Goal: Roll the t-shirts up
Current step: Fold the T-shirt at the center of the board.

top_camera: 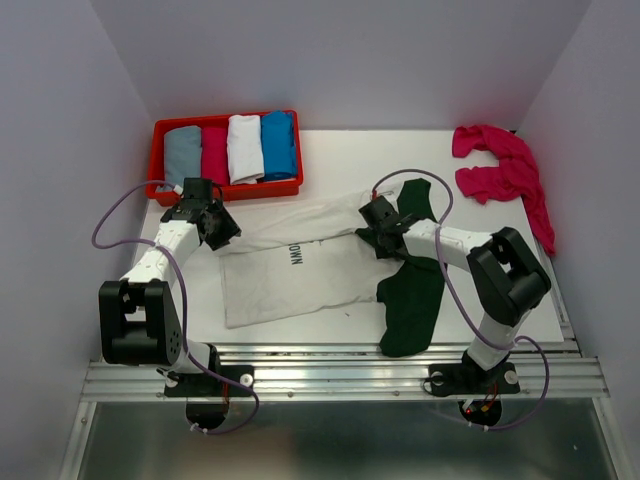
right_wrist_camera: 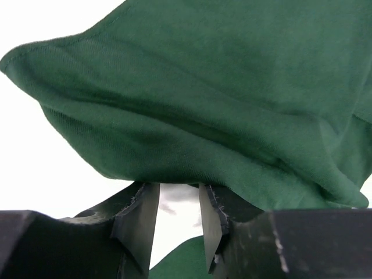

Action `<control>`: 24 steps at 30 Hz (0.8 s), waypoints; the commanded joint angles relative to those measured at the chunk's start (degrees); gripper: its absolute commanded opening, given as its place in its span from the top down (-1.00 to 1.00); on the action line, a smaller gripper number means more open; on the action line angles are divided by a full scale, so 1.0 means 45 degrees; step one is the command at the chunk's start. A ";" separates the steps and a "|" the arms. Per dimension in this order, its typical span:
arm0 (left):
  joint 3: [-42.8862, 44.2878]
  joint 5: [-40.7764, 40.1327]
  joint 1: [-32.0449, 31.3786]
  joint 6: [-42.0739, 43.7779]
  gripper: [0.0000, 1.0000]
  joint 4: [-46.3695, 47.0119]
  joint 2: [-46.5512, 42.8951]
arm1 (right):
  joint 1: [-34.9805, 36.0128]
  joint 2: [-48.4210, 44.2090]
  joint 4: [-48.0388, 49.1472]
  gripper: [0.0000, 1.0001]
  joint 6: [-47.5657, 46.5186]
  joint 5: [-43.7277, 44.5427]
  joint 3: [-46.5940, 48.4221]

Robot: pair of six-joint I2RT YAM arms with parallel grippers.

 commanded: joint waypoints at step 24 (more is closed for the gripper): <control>0.0091 -0.0076 0.0059 0.0223 0.06 0.0001 -0.0351 | 0.0059 -0.1959 -0.1956 0.99 -0.0552 -0.3258 0.0563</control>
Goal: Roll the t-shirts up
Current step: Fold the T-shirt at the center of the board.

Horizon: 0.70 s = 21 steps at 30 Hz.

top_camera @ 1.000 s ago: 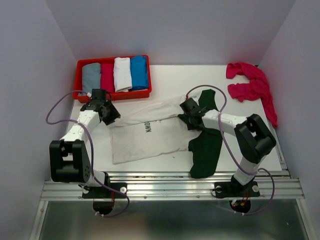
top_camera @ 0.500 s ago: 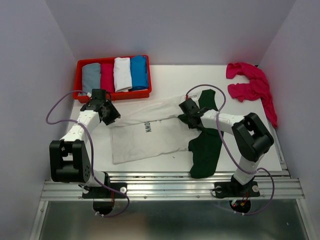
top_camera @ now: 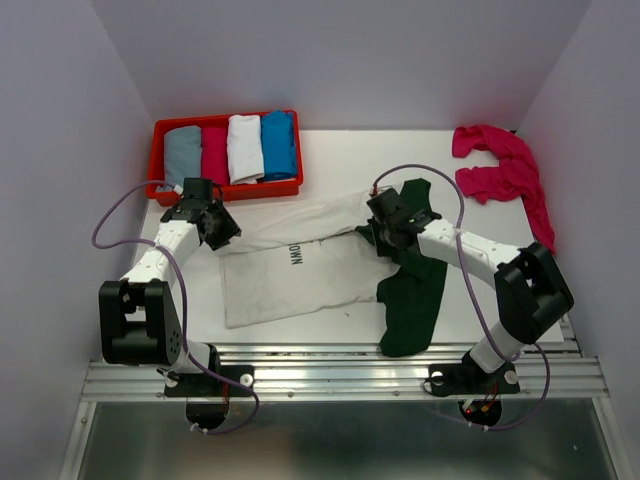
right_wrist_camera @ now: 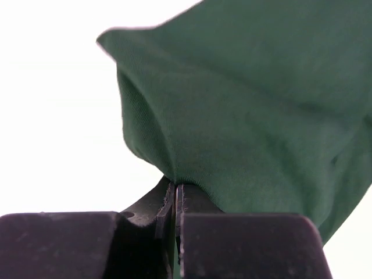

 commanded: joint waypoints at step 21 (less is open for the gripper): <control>-0.0299 0.0051 0.0059 0.0301 0.05 -0.0151 -0.1132 | -0.0291 -0.1626 -0.3202 0.23 -0.0594 -0.1008 0.0526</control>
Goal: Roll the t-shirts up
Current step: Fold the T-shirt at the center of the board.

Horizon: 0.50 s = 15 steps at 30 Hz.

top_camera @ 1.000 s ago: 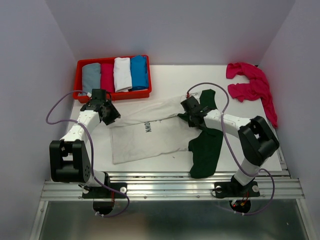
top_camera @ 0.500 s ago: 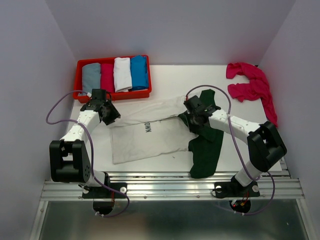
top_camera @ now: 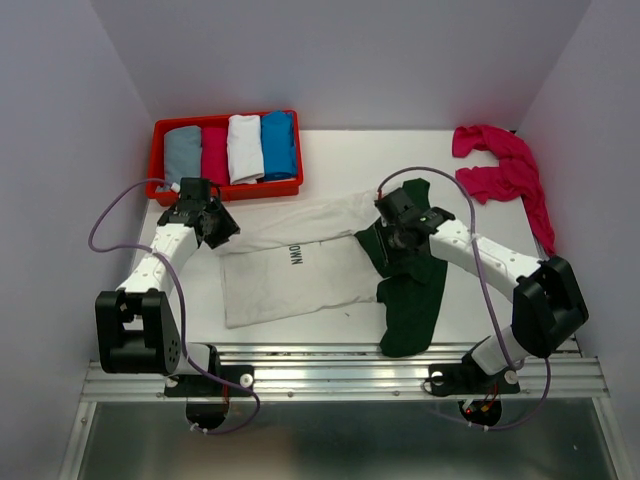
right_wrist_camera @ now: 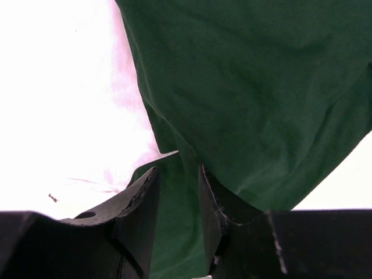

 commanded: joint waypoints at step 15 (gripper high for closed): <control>-0.0324 0.0481 -0.0273 0.0354 0.06 0.0084 -0.0501 | -0.6107 -0.2965 0.3201 0.11 0.4242 -0.3178 -0.4159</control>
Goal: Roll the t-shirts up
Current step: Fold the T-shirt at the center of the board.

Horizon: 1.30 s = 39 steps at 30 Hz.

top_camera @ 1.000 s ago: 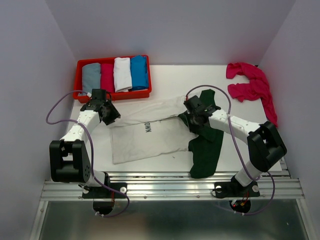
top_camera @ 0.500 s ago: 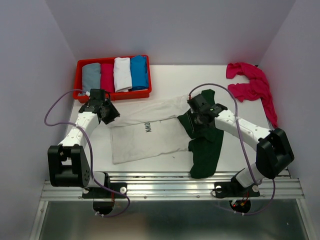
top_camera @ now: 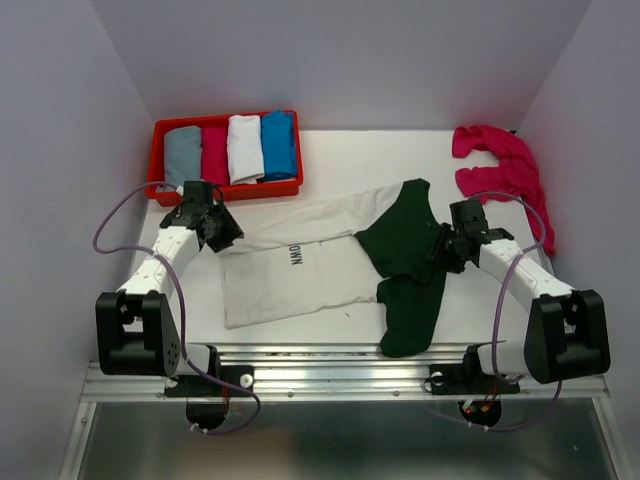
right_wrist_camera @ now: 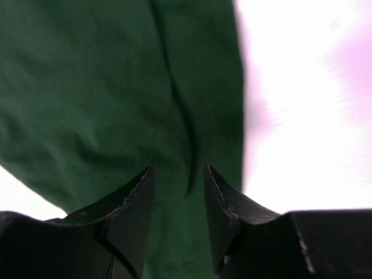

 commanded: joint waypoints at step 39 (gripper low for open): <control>0.0192 -0.0030 -0.0162 0.0370 0.06 0.0025 -0.0174 | -0.0145 -0.1683 0.1018 0.99 0.1870 0.2380 -0.1965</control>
